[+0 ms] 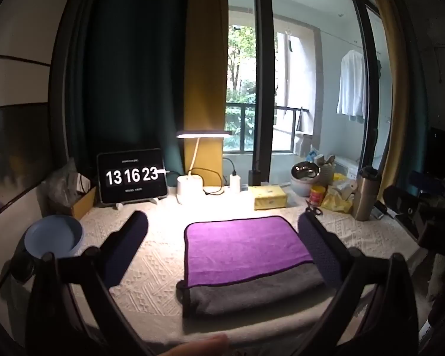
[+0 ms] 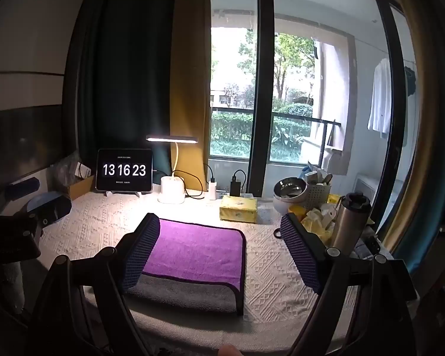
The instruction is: Fold towel
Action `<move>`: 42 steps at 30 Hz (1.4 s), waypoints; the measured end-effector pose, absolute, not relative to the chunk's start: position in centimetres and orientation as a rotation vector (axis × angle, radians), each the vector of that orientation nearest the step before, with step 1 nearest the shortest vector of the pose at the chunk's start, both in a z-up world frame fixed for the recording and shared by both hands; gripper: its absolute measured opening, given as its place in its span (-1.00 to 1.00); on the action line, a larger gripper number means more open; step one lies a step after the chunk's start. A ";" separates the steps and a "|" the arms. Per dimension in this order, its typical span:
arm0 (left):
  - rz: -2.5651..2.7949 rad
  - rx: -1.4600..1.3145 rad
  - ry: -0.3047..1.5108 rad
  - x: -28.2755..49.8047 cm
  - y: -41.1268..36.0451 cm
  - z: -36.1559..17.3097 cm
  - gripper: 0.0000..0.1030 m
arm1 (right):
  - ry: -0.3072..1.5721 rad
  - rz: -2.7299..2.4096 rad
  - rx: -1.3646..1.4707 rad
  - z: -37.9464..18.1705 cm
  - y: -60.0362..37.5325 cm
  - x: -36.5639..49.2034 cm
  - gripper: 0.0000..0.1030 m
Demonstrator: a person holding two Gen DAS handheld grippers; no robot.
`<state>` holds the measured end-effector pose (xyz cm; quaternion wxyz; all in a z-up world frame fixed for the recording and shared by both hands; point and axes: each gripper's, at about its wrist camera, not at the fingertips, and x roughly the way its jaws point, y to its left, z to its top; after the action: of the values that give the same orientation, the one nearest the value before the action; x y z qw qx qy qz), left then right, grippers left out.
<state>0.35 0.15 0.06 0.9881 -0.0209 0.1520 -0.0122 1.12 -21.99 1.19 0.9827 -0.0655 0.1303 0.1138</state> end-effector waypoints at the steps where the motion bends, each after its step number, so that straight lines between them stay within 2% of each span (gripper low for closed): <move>1: -0.027 -0.060 0.298 0.4 0.6 0.3 0.98 | 0.264 0.230 -0.131 1.1 -22.1 1.2 0.67; 42: -0.028 -0.053 0.318 0.4 0.7 -1.0 0.98 | 0.320 0.245 -0.143 -0.2 -21.8 2.0 0.67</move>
<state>0.40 0.72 -1.04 0.9869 -0.0265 0.1585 -0.0141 1.98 -21.79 -0.24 0.9773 -0.0710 0.1586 0.1214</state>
